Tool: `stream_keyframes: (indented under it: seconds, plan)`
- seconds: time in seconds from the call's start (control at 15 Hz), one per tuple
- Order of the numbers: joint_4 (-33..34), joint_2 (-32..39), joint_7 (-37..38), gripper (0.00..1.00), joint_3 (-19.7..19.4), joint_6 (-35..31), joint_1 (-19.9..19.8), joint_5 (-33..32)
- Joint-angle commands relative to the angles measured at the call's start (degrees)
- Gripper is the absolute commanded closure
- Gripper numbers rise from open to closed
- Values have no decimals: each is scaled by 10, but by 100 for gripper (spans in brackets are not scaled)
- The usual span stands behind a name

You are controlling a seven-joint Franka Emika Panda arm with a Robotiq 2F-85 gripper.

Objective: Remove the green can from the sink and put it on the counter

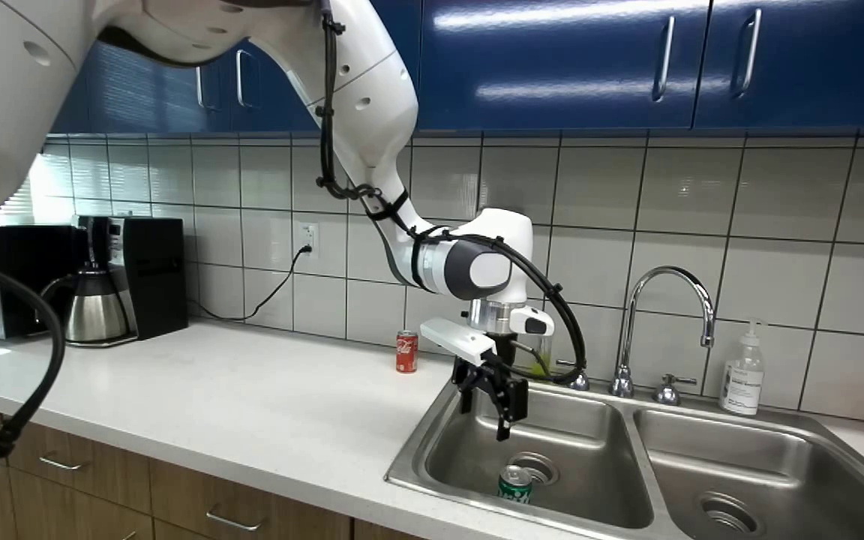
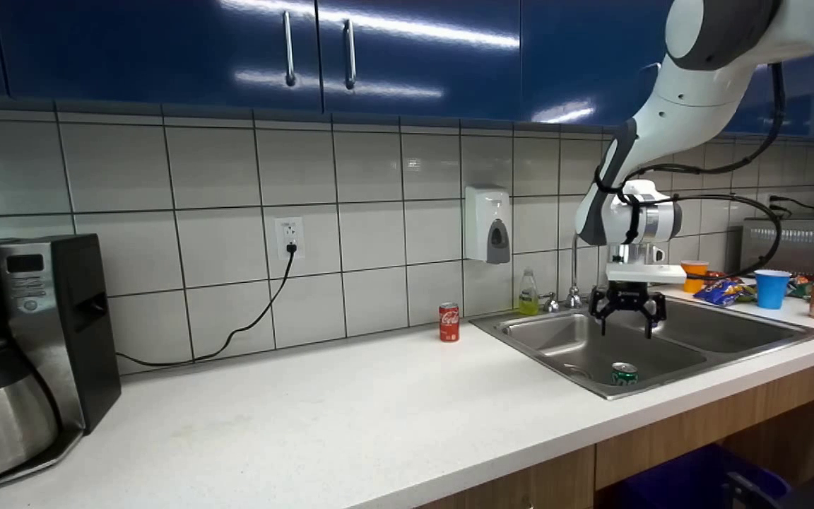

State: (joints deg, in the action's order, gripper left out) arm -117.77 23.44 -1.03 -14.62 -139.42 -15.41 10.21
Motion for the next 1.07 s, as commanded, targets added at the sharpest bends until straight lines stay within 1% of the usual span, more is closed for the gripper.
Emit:
stream_keyframes:
  seconds: [0.0,0.4,1.0]
  plan:
    - [43,39,-18,0,18,0,-32,18]
    - [85,89,-14,0,27,-3,-55,26]
    - [134,150,-10,0,44,-20,-60,24]
